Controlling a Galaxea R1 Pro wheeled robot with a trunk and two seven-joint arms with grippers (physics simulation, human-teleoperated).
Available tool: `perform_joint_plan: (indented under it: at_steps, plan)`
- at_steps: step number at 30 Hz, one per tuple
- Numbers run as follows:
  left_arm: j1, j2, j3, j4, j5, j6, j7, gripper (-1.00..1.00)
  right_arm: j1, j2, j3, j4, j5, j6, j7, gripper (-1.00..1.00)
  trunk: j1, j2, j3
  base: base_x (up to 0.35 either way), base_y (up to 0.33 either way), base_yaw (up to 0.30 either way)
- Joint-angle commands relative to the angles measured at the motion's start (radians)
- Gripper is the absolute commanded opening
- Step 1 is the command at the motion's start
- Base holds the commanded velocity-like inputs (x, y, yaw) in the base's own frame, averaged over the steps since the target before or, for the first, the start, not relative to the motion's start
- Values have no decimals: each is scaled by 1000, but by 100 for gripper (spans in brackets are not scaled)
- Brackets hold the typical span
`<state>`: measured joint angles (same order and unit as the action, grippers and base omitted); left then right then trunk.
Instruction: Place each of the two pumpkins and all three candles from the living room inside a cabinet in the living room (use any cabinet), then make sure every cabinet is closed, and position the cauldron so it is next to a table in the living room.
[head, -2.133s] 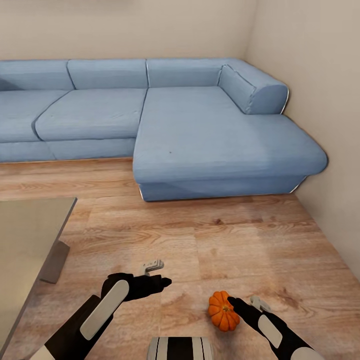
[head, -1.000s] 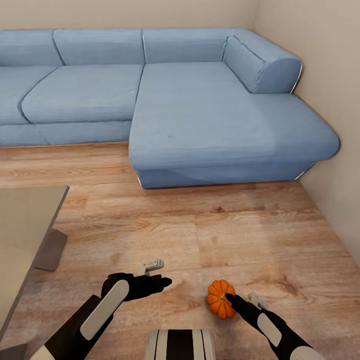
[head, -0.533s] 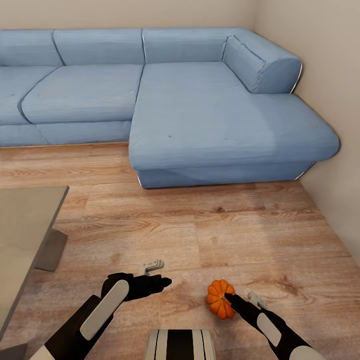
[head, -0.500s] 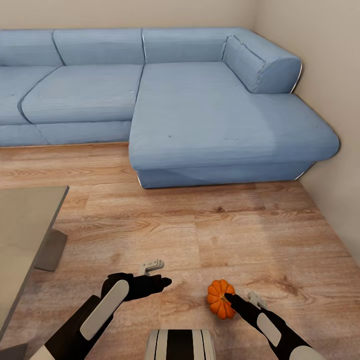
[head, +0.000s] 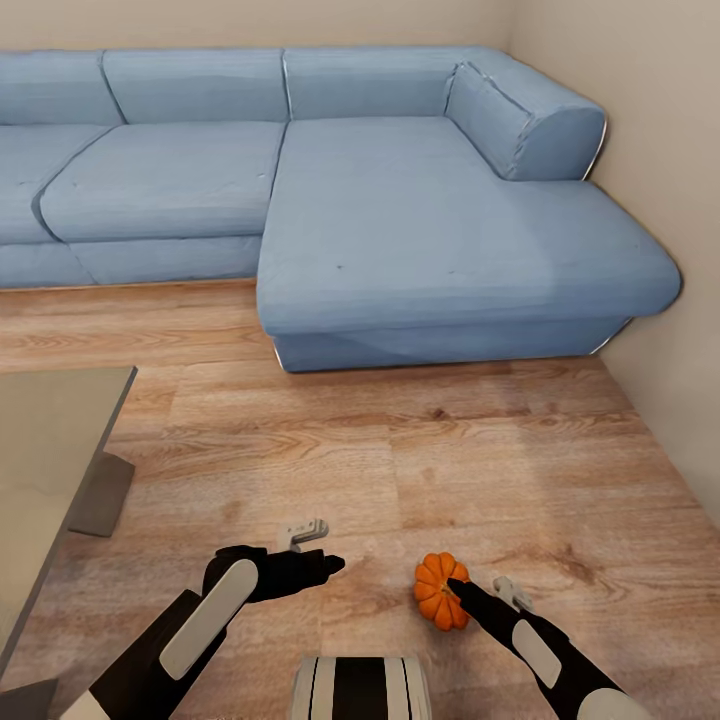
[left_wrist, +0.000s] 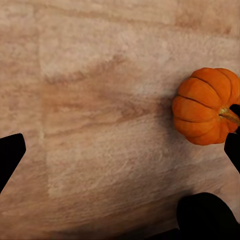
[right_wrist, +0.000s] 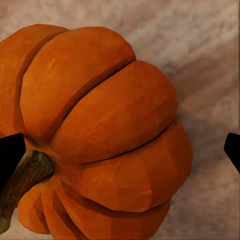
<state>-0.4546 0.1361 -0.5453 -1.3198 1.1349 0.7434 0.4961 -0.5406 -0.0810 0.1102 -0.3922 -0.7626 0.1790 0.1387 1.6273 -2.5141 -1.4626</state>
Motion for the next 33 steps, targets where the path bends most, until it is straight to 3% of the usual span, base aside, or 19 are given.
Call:
perform_joint_plan:
  at_steps: [1,33]
  plan:
    - [-1,1,-2,-1,11,-1,10,100,1,0,9,50,-1,2,1,100,0,0,-1,0,0,0]
    - [-1,1,-2,0,11,-1,11,100,1,0,11,49,-1,2,2,100,1,-1,-8,-3,15,0]
